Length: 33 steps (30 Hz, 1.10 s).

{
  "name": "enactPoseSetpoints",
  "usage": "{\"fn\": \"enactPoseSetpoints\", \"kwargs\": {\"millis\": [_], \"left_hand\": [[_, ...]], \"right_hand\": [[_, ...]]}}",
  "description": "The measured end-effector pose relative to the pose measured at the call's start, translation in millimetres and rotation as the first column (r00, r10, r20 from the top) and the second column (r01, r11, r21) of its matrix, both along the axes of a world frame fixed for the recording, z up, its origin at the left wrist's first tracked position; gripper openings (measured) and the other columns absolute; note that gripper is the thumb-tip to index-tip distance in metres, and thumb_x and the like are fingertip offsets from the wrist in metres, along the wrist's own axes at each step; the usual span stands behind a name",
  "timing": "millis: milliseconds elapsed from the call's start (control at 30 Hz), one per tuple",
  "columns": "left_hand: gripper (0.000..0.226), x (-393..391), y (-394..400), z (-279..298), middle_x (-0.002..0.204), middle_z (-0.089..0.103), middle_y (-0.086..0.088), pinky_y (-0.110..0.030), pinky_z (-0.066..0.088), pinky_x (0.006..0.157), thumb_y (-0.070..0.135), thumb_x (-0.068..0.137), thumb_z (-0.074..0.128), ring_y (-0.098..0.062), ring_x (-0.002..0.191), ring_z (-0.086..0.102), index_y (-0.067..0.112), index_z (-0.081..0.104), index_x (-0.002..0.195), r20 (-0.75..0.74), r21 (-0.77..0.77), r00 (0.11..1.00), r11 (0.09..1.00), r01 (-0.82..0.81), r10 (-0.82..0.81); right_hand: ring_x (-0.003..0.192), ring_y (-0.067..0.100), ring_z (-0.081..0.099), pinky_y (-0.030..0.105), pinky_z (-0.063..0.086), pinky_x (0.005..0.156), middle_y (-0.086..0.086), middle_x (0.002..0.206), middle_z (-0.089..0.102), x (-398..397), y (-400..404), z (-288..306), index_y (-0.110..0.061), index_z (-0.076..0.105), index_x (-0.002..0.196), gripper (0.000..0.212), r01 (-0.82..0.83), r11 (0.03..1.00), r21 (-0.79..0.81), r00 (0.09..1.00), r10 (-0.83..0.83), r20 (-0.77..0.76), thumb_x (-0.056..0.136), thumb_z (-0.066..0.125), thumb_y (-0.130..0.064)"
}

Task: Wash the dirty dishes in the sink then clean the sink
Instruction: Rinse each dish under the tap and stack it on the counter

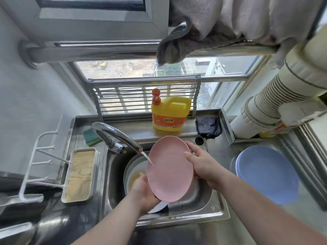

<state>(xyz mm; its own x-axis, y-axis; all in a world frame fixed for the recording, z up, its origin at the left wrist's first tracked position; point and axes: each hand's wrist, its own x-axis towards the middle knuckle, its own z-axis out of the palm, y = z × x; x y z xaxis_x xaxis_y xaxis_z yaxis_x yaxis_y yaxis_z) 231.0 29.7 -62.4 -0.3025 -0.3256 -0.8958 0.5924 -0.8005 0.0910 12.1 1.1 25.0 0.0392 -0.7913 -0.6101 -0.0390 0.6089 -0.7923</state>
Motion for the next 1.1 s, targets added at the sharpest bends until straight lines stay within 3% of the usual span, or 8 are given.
{"fn": "enactPoseSetpoints", "kwargs": {"millis": [167, 233, 333, 433, 633, 833, 1000, 1100], "left_hand": [[0.078, 16.6, -35.6, 23.2, 0.129, 0.074, -0.012, -0.061, 0.044, 0.111, 0.072, 0.104, 0.009, -0.039, 0.125, 0.064, 0.027, 0.067, 0.129, 0.146, -0.234, 0.978, 0.966, -0.111, 0.148], [0.064, 25.4, -41.7, 38.0, 0.128, 0.075, -0.012, -0.054, 0.050, 0.106, 0.069, 0.107, 0.021, -0.035, 0.123, 0.066, 0.031, 0.066, 0.131, 0.233, -0.320, 0.963, 0.946, -0.054, 0.134], [0.042, 38.8, -39.6, 55.4, 0.125, 0.076, -0.006, -0.039, 0.057, 0.089, 0.054, 0.107, 0.048, -0.021, 0.109, 0.073, 0.032, 0.071, 0.134, 0.359, -0.422, 0.933, 0.894, 0.150, 0.013], [0.034, 59.7, -27.4, 59.4, 0.121, 0.077, 0.004, -0.026, 0.059, 0.070, 0.031, 0.106, 0.057, -0.010, 0.095, 0.076, 0.043, 0.066, 0.137, 0.455, -0.488, 0.889, 0.847, 0.209, 0.043], [0.062, 88.6, 5.1, 48.0, 0.128, 0.071, -0.005, -0.036, 0.062, 0.075, 0.016, 0.104, 0.053, -0.030, 0.111, 0.072, 0.061, 0.045, 0.145, 0.572, -0.398, 0.818, 0.893, 0.208, 0.064], [0.059, 81.8, 8.9, 19.4, 0.118, 0.065, -0.017, -0.031, 0.051, 0.056, 0.009, 0.085, 0.057, -0.025, 0.074, 0.058, 0.033, 0.060, 0.138, 0.288, -0.166, 0.949, 0.983, -0.080, 0.126], [0.053, 52.4, -0.8, 6.7, 0.097, 0.067, -0.023, -0.028, 0.054, 0.044, 0.012, 0.082, 0.055, -0.031, 0.080, 0.064, 0.003, 0.062, 0.134, 0.034, 0.013, 0.998, 0.998, -0.062, 0.061], [0.051, 29.9, -3.6, -0.5, 0.108, 0.067, -0.028, -0.039, 0.064, 0.060, 0.027, 0.086, 0.068, -0.037, 0.083, 0.069, 0.011, 0.065, 0.135, -0.077, 0.053, 0.991, 0.993, -0.103, 0.107]], "right_hand": [[0.112, 0.014, 0.073, 0.024, 0.060, 0.081, -0.005, 0.122, 0.077, -2.3, 10.3, -24.0, -0.058, 0.070, 0.121, 0.040, 0.233, 0.970, -0.077, 0.961, -0.217, 0.173, 0.106, 0.060, -0.022], [0.110, 0.021, 0.075, 0.036, 0.063, 0.082, -0.003, 0.119, 0.078, 8.0, 15.5, -45.5, -0.052, 0.072, 0.120, 0.036, 0.386, 0.922, -0.029, 0.906, -0.373, 0.200, 0.096, 0.075, -0.025], [0.115, 0.033, 0.072, 0.053, 0.057, 0.098, -0.002, 0.121, 0.077, 37.2, 19.5, -76.4, -0.049, 0.070, 0.123, 0.032, 0.499, 0.856, 0.135, 0.846, -0.515, 0.140, 0.105, 0.062, -0.023], [0.104, 0.036, 0.075, 0.055, 0.061, 0.086, 0.003, 0.114, 0.079, 72.3, 19.7, -97.0, -0.047, 0.073, 0.113, 0.034, 0.440, 0.849, 0.293, 0.835, -0.507, 0.213, 0.107, 0.056, -0.018], [0.082, 0.031, 0.079, 0.037, 0.062, 0.067, 0.011, 0.110, 0.079, 88.3, 20.8, -96.4, -0.025, 0.073, 0.124, 0.033, 0.128, 0.869, 0.478, 0.904, -0.300, 0.303, 0.101, 0.056, -0.007], [0.071, 0.022, 0.062, 0.031, 0.046, 0.067, 0.008, 0.094, 0.063, 18.5, 17.1, -73.9, -0.020, 0.069, 0.101, 0.036, -0.042, 0.964, 0.262, 0.999, 0.033, 0.041, 0.111, 0.043, -0.043], [0.094, 0.019, 0.064, 0.020, 0.049, 0.076, 0.005, 0.112, 0.070, -25.0, 9.6, -30.5, -0.017, 0.071, 0.113, 0.012, -0.182, 0.983, -0.007, 0.983, 0.182, 0.031, 0.102, 0.068, -0.016], [0.083, 0.015, 0.060, 0.019, 0.049, 0.076, 0.002, 0.087, 0.067, -30.2, 1.3, -10.2, -0.007, 0.070, 0.099, 0.004, -0.241, 0.963, -0.120, 0.970, 0.243, 0.000, 0.100, 0.067, -0.004]]}}
